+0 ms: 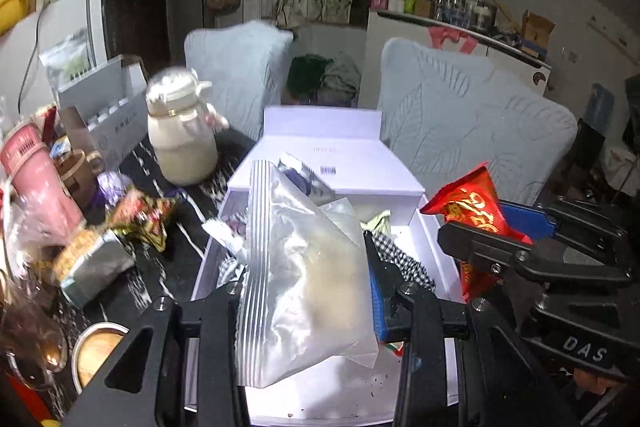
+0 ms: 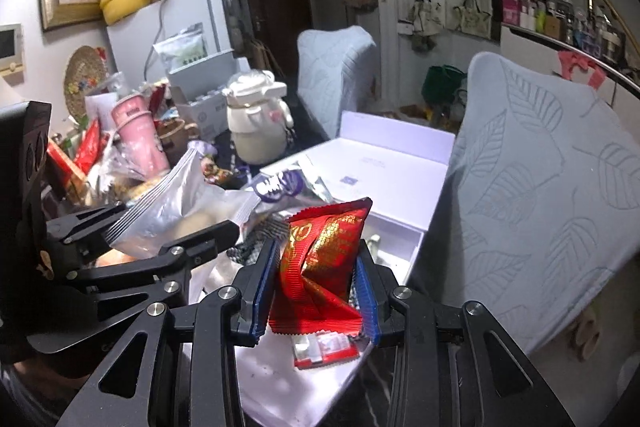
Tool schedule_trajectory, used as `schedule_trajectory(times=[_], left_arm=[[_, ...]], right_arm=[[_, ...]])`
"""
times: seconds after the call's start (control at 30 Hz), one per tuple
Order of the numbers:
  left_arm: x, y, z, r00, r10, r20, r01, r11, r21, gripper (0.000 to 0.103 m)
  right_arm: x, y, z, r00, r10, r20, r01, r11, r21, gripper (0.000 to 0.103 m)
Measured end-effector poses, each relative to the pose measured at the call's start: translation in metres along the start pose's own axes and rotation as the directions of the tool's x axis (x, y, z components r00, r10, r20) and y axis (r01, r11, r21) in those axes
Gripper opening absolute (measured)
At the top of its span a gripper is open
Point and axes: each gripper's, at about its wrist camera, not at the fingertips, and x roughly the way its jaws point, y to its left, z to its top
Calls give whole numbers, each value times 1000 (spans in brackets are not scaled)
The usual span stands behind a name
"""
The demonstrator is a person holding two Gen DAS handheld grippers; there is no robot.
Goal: Organize soft objects
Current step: 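Lift and carry the zip bag and red packet with both tools over the box, then lower the zip bag and red packet into the box and open both tools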
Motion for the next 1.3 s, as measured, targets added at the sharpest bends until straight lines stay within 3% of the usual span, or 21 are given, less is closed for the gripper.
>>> schedule_trajectory(times=[0.6,0.83,1.17,1.3], left_arm=[[41,5,-14,991,1,-134,-1,1000,-4,36],[61,11,-23,977,17,-211,-19,1000,-7,36],[66,4,-28,970,32,-241,-27,999,26,36],[70,0,-30,956,26,-291,-18,999,28,36]], right_arm=[[39,0,-30,991,-30,-128,32,999,15,36],[51,2,-32,989,-32,-145,34,999,10,36],[63,-2,-40,982,-54,-183,58,998,16,36],[63,-3,-42,978,-68,-196,73,997,19,36]])
